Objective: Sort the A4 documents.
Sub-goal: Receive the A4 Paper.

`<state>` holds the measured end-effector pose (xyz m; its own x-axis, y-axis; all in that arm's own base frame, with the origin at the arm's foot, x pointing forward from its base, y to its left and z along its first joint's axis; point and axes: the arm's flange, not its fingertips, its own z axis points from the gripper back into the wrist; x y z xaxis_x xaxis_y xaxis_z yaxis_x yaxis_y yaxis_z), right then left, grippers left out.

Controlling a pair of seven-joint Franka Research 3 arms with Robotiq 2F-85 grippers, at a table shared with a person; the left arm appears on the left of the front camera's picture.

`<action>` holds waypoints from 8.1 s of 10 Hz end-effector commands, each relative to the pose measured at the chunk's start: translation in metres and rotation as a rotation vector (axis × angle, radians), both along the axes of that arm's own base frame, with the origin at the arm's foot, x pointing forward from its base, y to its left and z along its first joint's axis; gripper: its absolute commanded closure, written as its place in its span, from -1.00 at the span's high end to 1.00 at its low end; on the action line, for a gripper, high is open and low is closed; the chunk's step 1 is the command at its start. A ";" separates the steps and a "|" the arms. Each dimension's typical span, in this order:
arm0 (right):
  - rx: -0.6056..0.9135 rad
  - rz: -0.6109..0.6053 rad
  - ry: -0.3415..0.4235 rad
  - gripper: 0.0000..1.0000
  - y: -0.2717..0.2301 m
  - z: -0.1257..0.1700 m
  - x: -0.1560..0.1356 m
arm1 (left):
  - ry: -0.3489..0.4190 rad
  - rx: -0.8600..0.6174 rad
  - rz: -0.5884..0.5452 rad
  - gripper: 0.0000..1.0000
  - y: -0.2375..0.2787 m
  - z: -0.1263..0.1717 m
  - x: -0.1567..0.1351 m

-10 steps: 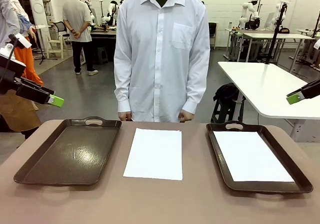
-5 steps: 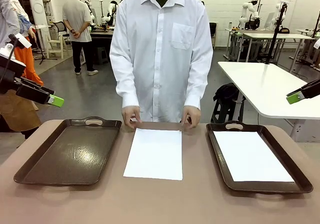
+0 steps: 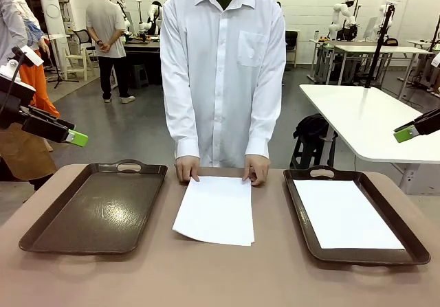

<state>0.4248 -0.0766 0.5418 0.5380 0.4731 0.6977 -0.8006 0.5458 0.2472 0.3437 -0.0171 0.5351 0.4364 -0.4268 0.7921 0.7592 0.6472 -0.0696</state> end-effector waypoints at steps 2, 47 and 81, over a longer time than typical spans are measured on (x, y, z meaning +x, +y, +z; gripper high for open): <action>-0.003 0.002 -0.003 1.00 0.002 0.000 0.000 | -0.010 -0.005 -0.018 1.00 0.001 -0.002 0.002; -0.003 0.002 -0.003 1.00 0.002 0.000 0.000 | -0.010 -0.005 -0.018 1.00 0.001 -0.002 0.002; -0.003 0.002 -0.003 1.00 0.002 0.000 0.000 | 0.834 -0.775 0.286 1.00 -0.132 -0.133 0.218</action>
